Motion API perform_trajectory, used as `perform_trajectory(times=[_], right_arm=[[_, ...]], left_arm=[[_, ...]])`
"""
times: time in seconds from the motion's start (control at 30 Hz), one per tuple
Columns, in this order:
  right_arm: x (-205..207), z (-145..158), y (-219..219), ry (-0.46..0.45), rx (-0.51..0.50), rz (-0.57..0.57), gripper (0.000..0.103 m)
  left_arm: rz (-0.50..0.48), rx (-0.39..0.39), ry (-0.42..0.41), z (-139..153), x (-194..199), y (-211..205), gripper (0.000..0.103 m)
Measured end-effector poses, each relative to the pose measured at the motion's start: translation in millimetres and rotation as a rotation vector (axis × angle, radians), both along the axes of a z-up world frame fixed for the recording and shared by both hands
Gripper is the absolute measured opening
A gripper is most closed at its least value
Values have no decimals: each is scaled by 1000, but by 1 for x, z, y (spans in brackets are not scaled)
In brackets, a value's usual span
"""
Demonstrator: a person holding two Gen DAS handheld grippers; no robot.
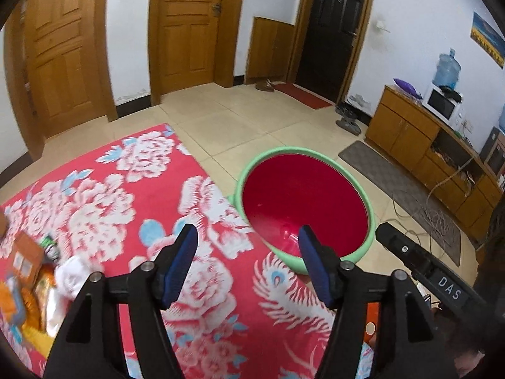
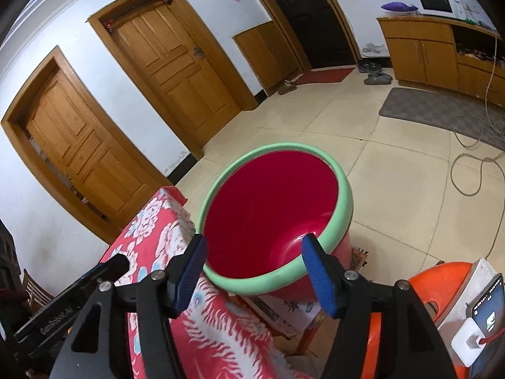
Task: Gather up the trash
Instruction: 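Move both open tools back over the table items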
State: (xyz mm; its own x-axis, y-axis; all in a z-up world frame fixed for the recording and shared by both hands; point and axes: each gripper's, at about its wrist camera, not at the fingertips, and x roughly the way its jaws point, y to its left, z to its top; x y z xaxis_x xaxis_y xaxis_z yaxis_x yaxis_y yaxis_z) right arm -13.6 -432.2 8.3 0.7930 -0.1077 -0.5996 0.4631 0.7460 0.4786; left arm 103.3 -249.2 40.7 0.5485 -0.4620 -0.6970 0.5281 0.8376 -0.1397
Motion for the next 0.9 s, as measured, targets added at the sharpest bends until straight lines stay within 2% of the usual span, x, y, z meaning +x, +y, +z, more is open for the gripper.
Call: perform_trajectory(times=[0.13, 0.5, 0.9], right_arm=[[-3, 6, 11, -8, -9, 25, 70], [-7, 17, 47, -16, -25, 123, 71], [-6, 28, 82, -38, -38, 206, 73]], left_arm=[[39, 1, 10, 5, -5, 20, 66], [154, 5, -6, 13, -24, 84, 66], [320, 13, 13, 5, -31, 156, 66]])
